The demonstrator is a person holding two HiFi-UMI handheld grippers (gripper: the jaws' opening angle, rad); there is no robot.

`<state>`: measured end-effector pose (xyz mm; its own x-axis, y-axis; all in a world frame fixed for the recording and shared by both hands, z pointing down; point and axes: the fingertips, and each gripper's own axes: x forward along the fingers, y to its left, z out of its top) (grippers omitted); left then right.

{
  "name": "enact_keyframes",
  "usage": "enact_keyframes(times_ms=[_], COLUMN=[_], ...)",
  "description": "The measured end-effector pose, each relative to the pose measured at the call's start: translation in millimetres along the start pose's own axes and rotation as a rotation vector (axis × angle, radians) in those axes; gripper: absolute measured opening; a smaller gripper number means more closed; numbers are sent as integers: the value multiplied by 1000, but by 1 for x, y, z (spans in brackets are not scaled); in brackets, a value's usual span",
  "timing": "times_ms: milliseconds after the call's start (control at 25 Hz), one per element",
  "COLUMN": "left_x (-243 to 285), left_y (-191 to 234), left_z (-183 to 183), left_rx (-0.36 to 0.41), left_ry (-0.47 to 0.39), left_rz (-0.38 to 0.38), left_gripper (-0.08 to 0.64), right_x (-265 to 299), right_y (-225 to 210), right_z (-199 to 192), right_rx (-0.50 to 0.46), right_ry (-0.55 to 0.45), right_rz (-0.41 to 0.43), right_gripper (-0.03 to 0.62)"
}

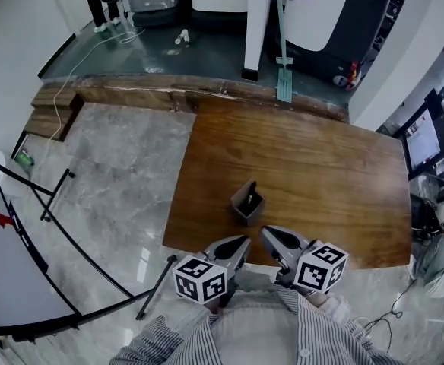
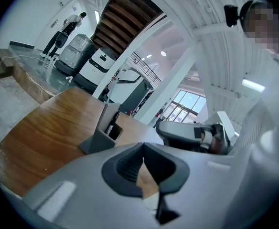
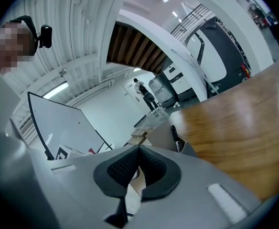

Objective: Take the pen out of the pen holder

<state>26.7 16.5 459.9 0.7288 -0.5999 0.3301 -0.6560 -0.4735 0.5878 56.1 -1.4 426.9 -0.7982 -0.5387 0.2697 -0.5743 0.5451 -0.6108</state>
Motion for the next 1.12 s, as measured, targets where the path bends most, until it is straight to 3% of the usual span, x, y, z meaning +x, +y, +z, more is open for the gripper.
enact_keyframes(times_ms=[280, 840, 1120], left_x=[10, 10, 4], left_y=[0, 0, 5], left_z=[-8, 6, 8], left_rx=[-53, -20, -51], left_ry=[-18, -11, -28], left_rz=[30, 41, 28], left_gripper=[8, 8, 8], right_x=[1, 10, 15], right_y=[-11, -8, -8], right_z=[6, 4, 9], right_rx=[1, 19, 47], right_ry=[17, 46, 23], right_rz=[34, 52, 47], right_gripper=[-2, -2, -2])
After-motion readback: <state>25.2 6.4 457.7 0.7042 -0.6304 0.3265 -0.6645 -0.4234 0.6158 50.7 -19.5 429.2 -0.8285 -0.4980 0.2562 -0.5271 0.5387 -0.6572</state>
